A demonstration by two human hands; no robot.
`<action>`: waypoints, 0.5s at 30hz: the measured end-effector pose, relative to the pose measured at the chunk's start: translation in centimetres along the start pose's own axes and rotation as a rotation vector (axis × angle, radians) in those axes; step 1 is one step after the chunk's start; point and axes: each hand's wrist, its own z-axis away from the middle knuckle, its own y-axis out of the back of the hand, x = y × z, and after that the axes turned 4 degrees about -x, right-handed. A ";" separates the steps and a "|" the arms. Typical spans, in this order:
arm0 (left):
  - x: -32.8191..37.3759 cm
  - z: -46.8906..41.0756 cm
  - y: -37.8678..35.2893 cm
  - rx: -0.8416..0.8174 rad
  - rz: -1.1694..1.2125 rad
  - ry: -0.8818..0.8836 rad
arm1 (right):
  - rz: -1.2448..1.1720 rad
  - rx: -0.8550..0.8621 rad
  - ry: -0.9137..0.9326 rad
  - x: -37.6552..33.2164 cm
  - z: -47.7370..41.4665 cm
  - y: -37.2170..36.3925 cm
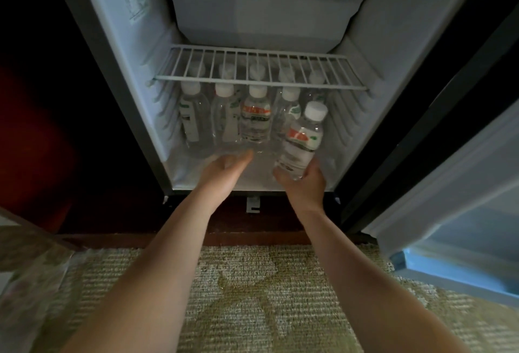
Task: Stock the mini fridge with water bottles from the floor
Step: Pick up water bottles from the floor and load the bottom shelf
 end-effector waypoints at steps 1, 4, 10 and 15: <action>-0.5 -0.2 0.2 -0.009 -0.033 0.042 | -0.005 0.047 0.018 0.2 -0.3 0.3; -1.1 -0.9 0.4 -0.047 -0.169 0.071 | 0.031 0.134 0.080 0.8 -1.1 1.1; -1.9 -1.7 -0.6 -0.134 -0.286 0.082 | 0.127 0.224 0.091 2.2 -3.0 1.1; -2.7 -1.8 -1.0 -0.171 -0.397 0.092 | 0.188 0.241 0.042 1.9 -4.2 1.5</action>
